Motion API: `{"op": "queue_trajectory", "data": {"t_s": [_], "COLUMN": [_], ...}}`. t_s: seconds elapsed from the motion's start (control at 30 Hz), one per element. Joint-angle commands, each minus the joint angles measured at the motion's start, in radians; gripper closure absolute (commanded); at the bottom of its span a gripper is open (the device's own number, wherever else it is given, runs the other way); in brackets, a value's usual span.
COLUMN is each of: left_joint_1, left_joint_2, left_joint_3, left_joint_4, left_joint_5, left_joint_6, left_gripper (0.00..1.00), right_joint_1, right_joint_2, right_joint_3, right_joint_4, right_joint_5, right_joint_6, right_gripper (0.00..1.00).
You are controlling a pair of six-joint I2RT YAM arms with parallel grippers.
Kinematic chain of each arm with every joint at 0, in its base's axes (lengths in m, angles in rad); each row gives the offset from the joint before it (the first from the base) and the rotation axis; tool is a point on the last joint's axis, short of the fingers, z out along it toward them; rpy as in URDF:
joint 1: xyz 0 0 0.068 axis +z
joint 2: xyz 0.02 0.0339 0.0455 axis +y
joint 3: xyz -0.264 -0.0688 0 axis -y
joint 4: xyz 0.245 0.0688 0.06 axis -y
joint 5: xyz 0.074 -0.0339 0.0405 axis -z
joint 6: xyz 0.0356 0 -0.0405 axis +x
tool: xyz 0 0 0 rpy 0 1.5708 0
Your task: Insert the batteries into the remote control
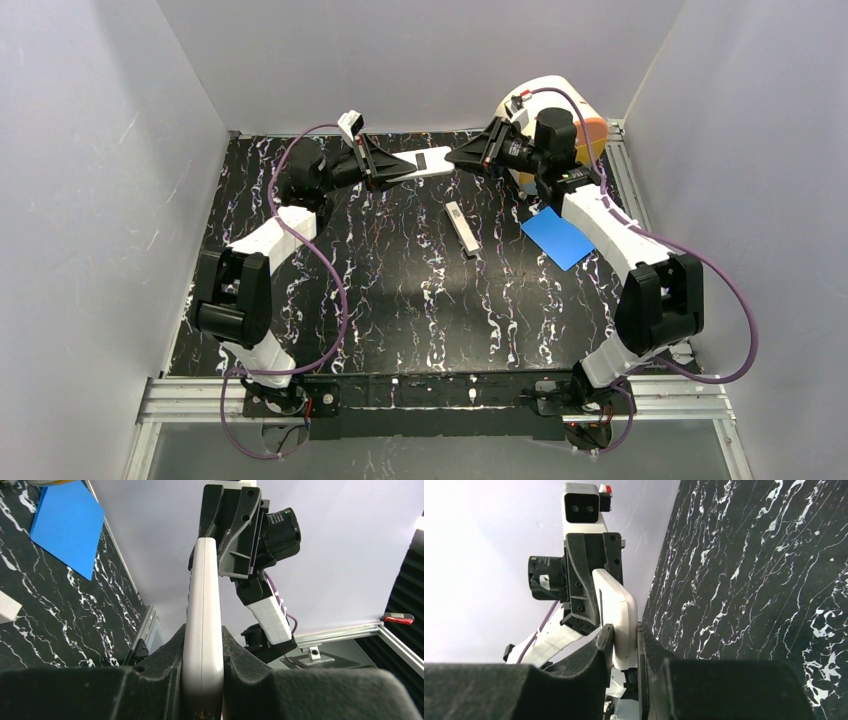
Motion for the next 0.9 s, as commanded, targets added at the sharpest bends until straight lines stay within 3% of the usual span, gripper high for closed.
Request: {"op": "queue_trajectory", "data": {"t_s": [0.0,0.3,0.5,0.87], "left_joint_1": [-0.128,-0.132,-0.13,-0.072], "left_joint_2": [-0.028,0.0,0.008,-0.004], "left_joint_3": [0.075,0.123,0.118,0.157], "left_joint_4": [-0.047,-0.103,-0.109,-0.106], "left_joint_5": [0.022,-0.029,-0.014,0.169], "left_joint_6": [0.075,0.137,0.151,0.104], "left_gripper": [1.0,1.0,1.0,1.0], "right_joint_1": [0.146,0.188,0.184,0.01], "right_joint_2": [0.048,0.085,0.061,-0.012], "right_joint_3": [0.006,0.044,0.019,-0.032], "right_joint_4": [0.071,0.033,0.127,0.163], "right_joint_5": [-0.067,-0.108,-0.112,-0.189], "right_joint_6": [0.004,-0.026,-0.001,0.039], "right_gripper": [0.82,0.81,0.8,0.54]}}
